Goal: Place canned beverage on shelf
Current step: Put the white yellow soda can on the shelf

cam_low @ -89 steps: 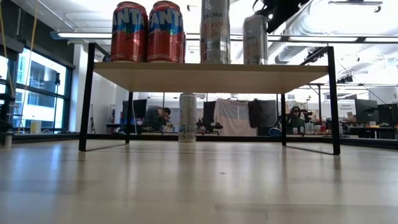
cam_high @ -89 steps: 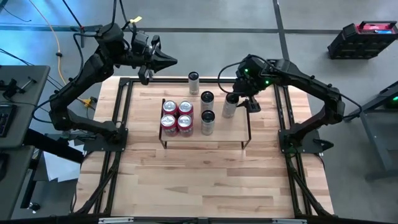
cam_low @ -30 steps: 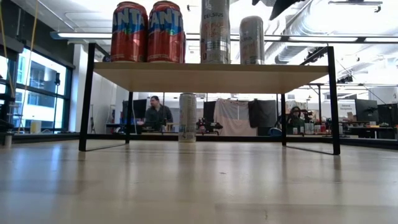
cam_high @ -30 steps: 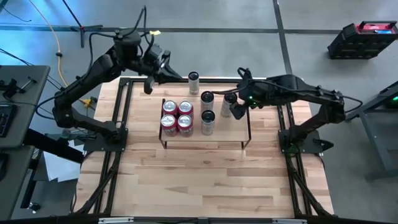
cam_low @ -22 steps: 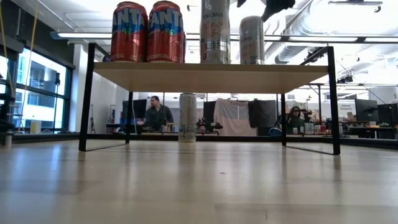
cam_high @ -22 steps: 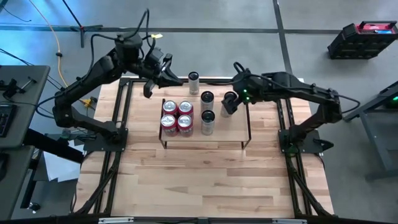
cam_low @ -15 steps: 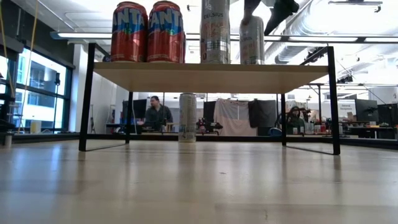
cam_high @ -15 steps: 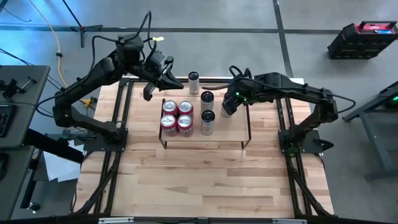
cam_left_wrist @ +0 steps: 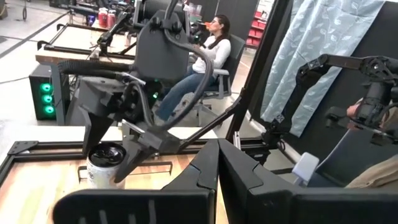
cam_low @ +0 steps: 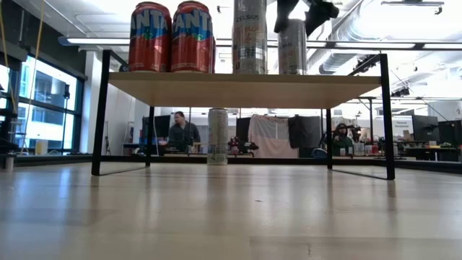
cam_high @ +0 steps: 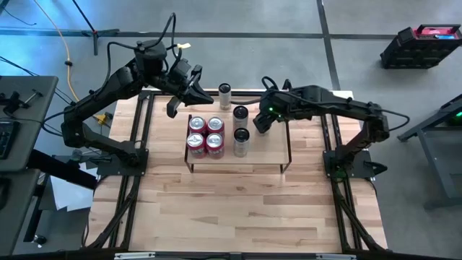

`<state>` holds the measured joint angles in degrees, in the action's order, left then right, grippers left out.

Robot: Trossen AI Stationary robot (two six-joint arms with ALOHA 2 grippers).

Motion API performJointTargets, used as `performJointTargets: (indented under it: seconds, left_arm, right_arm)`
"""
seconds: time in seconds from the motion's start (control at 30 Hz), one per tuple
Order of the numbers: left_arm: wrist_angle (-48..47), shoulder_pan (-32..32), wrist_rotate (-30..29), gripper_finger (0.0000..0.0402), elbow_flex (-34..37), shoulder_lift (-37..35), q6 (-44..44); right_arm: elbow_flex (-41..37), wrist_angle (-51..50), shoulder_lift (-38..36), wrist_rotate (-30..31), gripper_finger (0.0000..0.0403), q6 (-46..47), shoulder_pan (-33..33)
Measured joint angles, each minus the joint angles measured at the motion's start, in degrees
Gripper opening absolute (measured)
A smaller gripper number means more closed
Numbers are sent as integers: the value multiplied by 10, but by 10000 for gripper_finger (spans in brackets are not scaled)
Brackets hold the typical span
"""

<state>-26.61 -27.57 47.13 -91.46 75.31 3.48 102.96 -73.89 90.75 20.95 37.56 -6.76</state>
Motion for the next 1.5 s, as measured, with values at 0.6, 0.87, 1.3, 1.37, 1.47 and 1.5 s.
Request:
performJointTargets:
  seconds: [0.6, 0.87, 1.3, 1.37, 1.47, 1.5]
  left_arm:
    - [-2, 0, 5, 0, 0, 0, 4]
    - [-4, 4, 7, 0, 0, 0, 4]
    - [-31, 9, -14, 0, 0, 0, -5]
    - [-31, 15, -38, 0, 0, 0, 3]
    - [-30, 26, -55, 0, 0, 0, 5]
    - [-30, 29, -57, 0, 0, 0, 5]
  right_arm:
    - [0, -1, 4, -25, 251, -42, -4]
    - [0, 4, 4, -47, 245, -122, -4]
    - [-1, 0, -32, -91, 245, -314, -24]
    - [-1, -6, -48, -105, 245, -328, -41]
    - [-1, 16, -58, -146, 245, -354, -61]
    - [-1, 23, -60, -159, 245, -366, -65]
